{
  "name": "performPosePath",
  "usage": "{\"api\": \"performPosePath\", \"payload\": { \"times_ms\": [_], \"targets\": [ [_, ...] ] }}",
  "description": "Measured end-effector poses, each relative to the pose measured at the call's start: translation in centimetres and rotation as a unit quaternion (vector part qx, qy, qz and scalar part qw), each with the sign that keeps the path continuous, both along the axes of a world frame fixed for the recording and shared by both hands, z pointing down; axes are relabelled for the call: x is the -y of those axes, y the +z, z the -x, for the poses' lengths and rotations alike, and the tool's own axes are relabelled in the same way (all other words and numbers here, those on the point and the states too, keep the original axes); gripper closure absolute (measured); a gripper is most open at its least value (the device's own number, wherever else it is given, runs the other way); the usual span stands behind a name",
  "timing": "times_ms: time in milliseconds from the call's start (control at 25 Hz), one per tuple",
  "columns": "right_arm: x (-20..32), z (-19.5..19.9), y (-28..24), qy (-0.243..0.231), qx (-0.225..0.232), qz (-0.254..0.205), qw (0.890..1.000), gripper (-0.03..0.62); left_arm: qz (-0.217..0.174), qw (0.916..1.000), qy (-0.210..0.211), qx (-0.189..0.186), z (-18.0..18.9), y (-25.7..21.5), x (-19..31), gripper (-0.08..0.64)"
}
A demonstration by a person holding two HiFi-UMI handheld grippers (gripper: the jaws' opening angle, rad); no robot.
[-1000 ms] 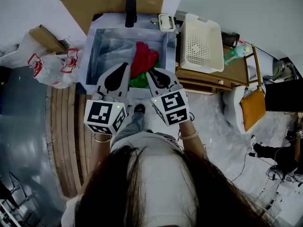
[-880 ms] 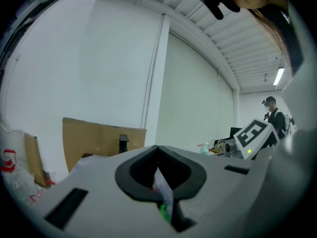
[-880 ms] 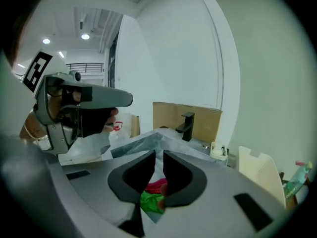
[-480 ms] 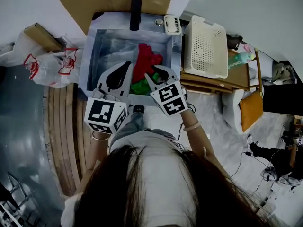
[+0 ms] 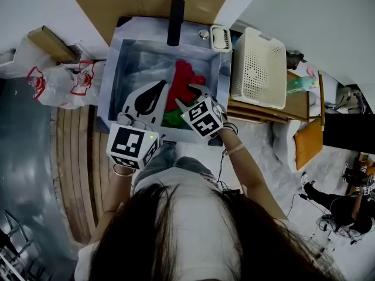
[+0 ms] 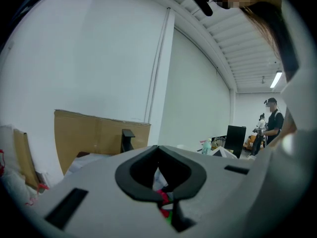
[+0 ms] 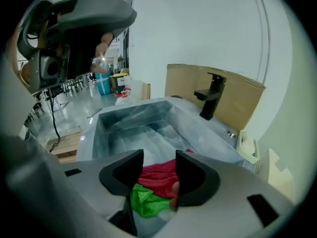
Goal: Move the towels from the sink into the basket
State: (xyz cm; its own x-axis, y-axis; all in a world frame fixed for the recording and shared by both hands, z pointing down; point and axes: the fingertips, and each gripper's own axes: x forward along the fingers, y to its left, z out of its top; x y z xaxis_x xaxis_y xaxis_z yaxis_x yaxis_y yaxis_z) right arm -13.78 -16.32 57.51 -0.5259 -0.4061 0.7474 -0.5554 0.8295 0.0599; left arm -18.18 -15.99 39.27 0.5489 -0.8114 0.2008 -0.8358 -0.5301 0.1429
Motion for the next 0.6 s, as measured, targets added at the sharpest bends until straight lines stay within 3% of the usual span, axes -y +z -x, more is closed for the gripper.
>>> {"api": "performPosePath", "payload": {
  "times_ms": [600],
  "targets": [
    [2.1, 2.3, 9.8, -0.074, -0.085, 0.083, 0.99, 0.288, 0.023, 0.9996, -0.018, -0.003, 2.3, 2.5, 2.4, 0.555]
  ]
}}
